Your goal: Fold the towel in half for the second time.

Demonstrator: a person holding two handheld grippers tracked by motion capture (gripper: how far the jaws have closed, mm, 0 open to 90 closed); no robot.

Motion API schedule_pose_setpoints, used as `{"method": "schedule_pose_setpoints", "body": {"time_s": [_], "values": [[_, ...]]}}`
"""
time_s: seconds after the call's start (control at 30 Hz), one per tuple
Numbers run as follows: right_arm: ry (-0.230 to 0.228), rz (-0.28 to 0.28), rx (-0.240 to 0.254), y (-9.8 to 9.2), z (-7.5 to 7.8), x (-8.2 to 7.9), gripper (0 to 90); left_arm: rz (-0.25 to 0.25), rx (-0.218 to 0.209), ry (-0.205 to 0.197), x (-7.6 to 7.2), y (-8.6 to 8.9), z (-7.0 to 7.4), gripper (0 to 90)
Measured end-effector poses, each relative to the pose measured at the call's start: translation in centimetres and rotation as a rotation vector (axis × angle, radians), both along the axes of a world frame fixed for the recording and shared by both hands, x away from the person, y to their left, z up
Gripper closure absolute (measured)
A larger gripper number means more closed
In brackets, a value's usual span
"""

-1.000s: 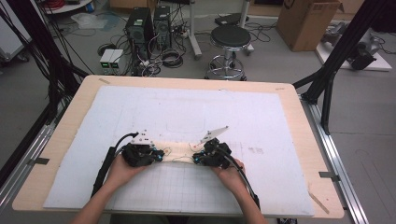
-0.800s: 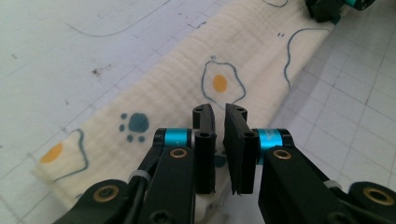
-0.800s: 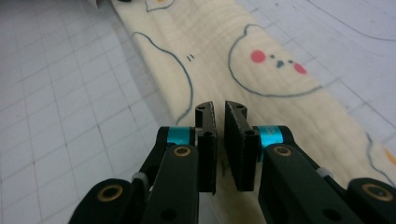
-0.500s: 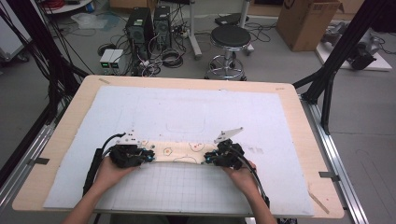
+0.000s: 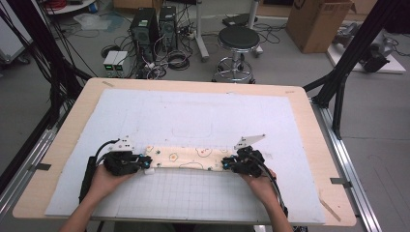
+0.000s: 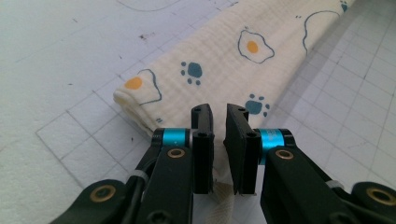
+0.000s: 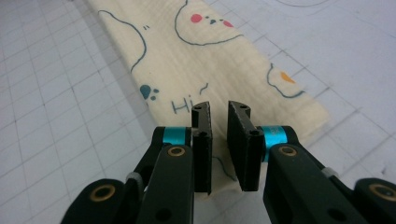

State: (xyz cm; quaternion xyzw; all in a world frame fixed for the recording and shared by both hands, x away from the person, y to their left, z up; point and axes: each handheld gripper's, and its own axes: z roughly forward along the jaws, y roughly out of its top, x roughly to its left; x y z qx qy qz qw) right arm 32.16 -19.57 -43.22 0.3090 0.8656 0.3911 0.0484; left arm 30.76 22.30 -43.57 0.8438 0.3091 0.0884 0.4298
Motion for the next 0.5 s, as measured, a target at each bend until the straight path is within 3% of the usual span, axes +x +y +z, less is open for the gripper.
{"method": "schedule_pose_setpoints", "body": {"time_s": [0.2,0.37,0.5], "values": [[-0.008,-0.014,0.014,-0.6,0.0,-0.2,77.4,0.013,-0.022,-0.006,-0.2,0.3,0.1,77.5],[-0.043,-0.014,0.069,-1.4,0.8,-0.8,75.0,0.019,-0.047,-0.033,-0.6,0.9,0.5,74.5],[-0.044,-0.023,0.067,-1.9,0.7,-0.9,73.3,0.035,-0.049,-0.03,-0.6,1.4,0.4,74.1]]}}
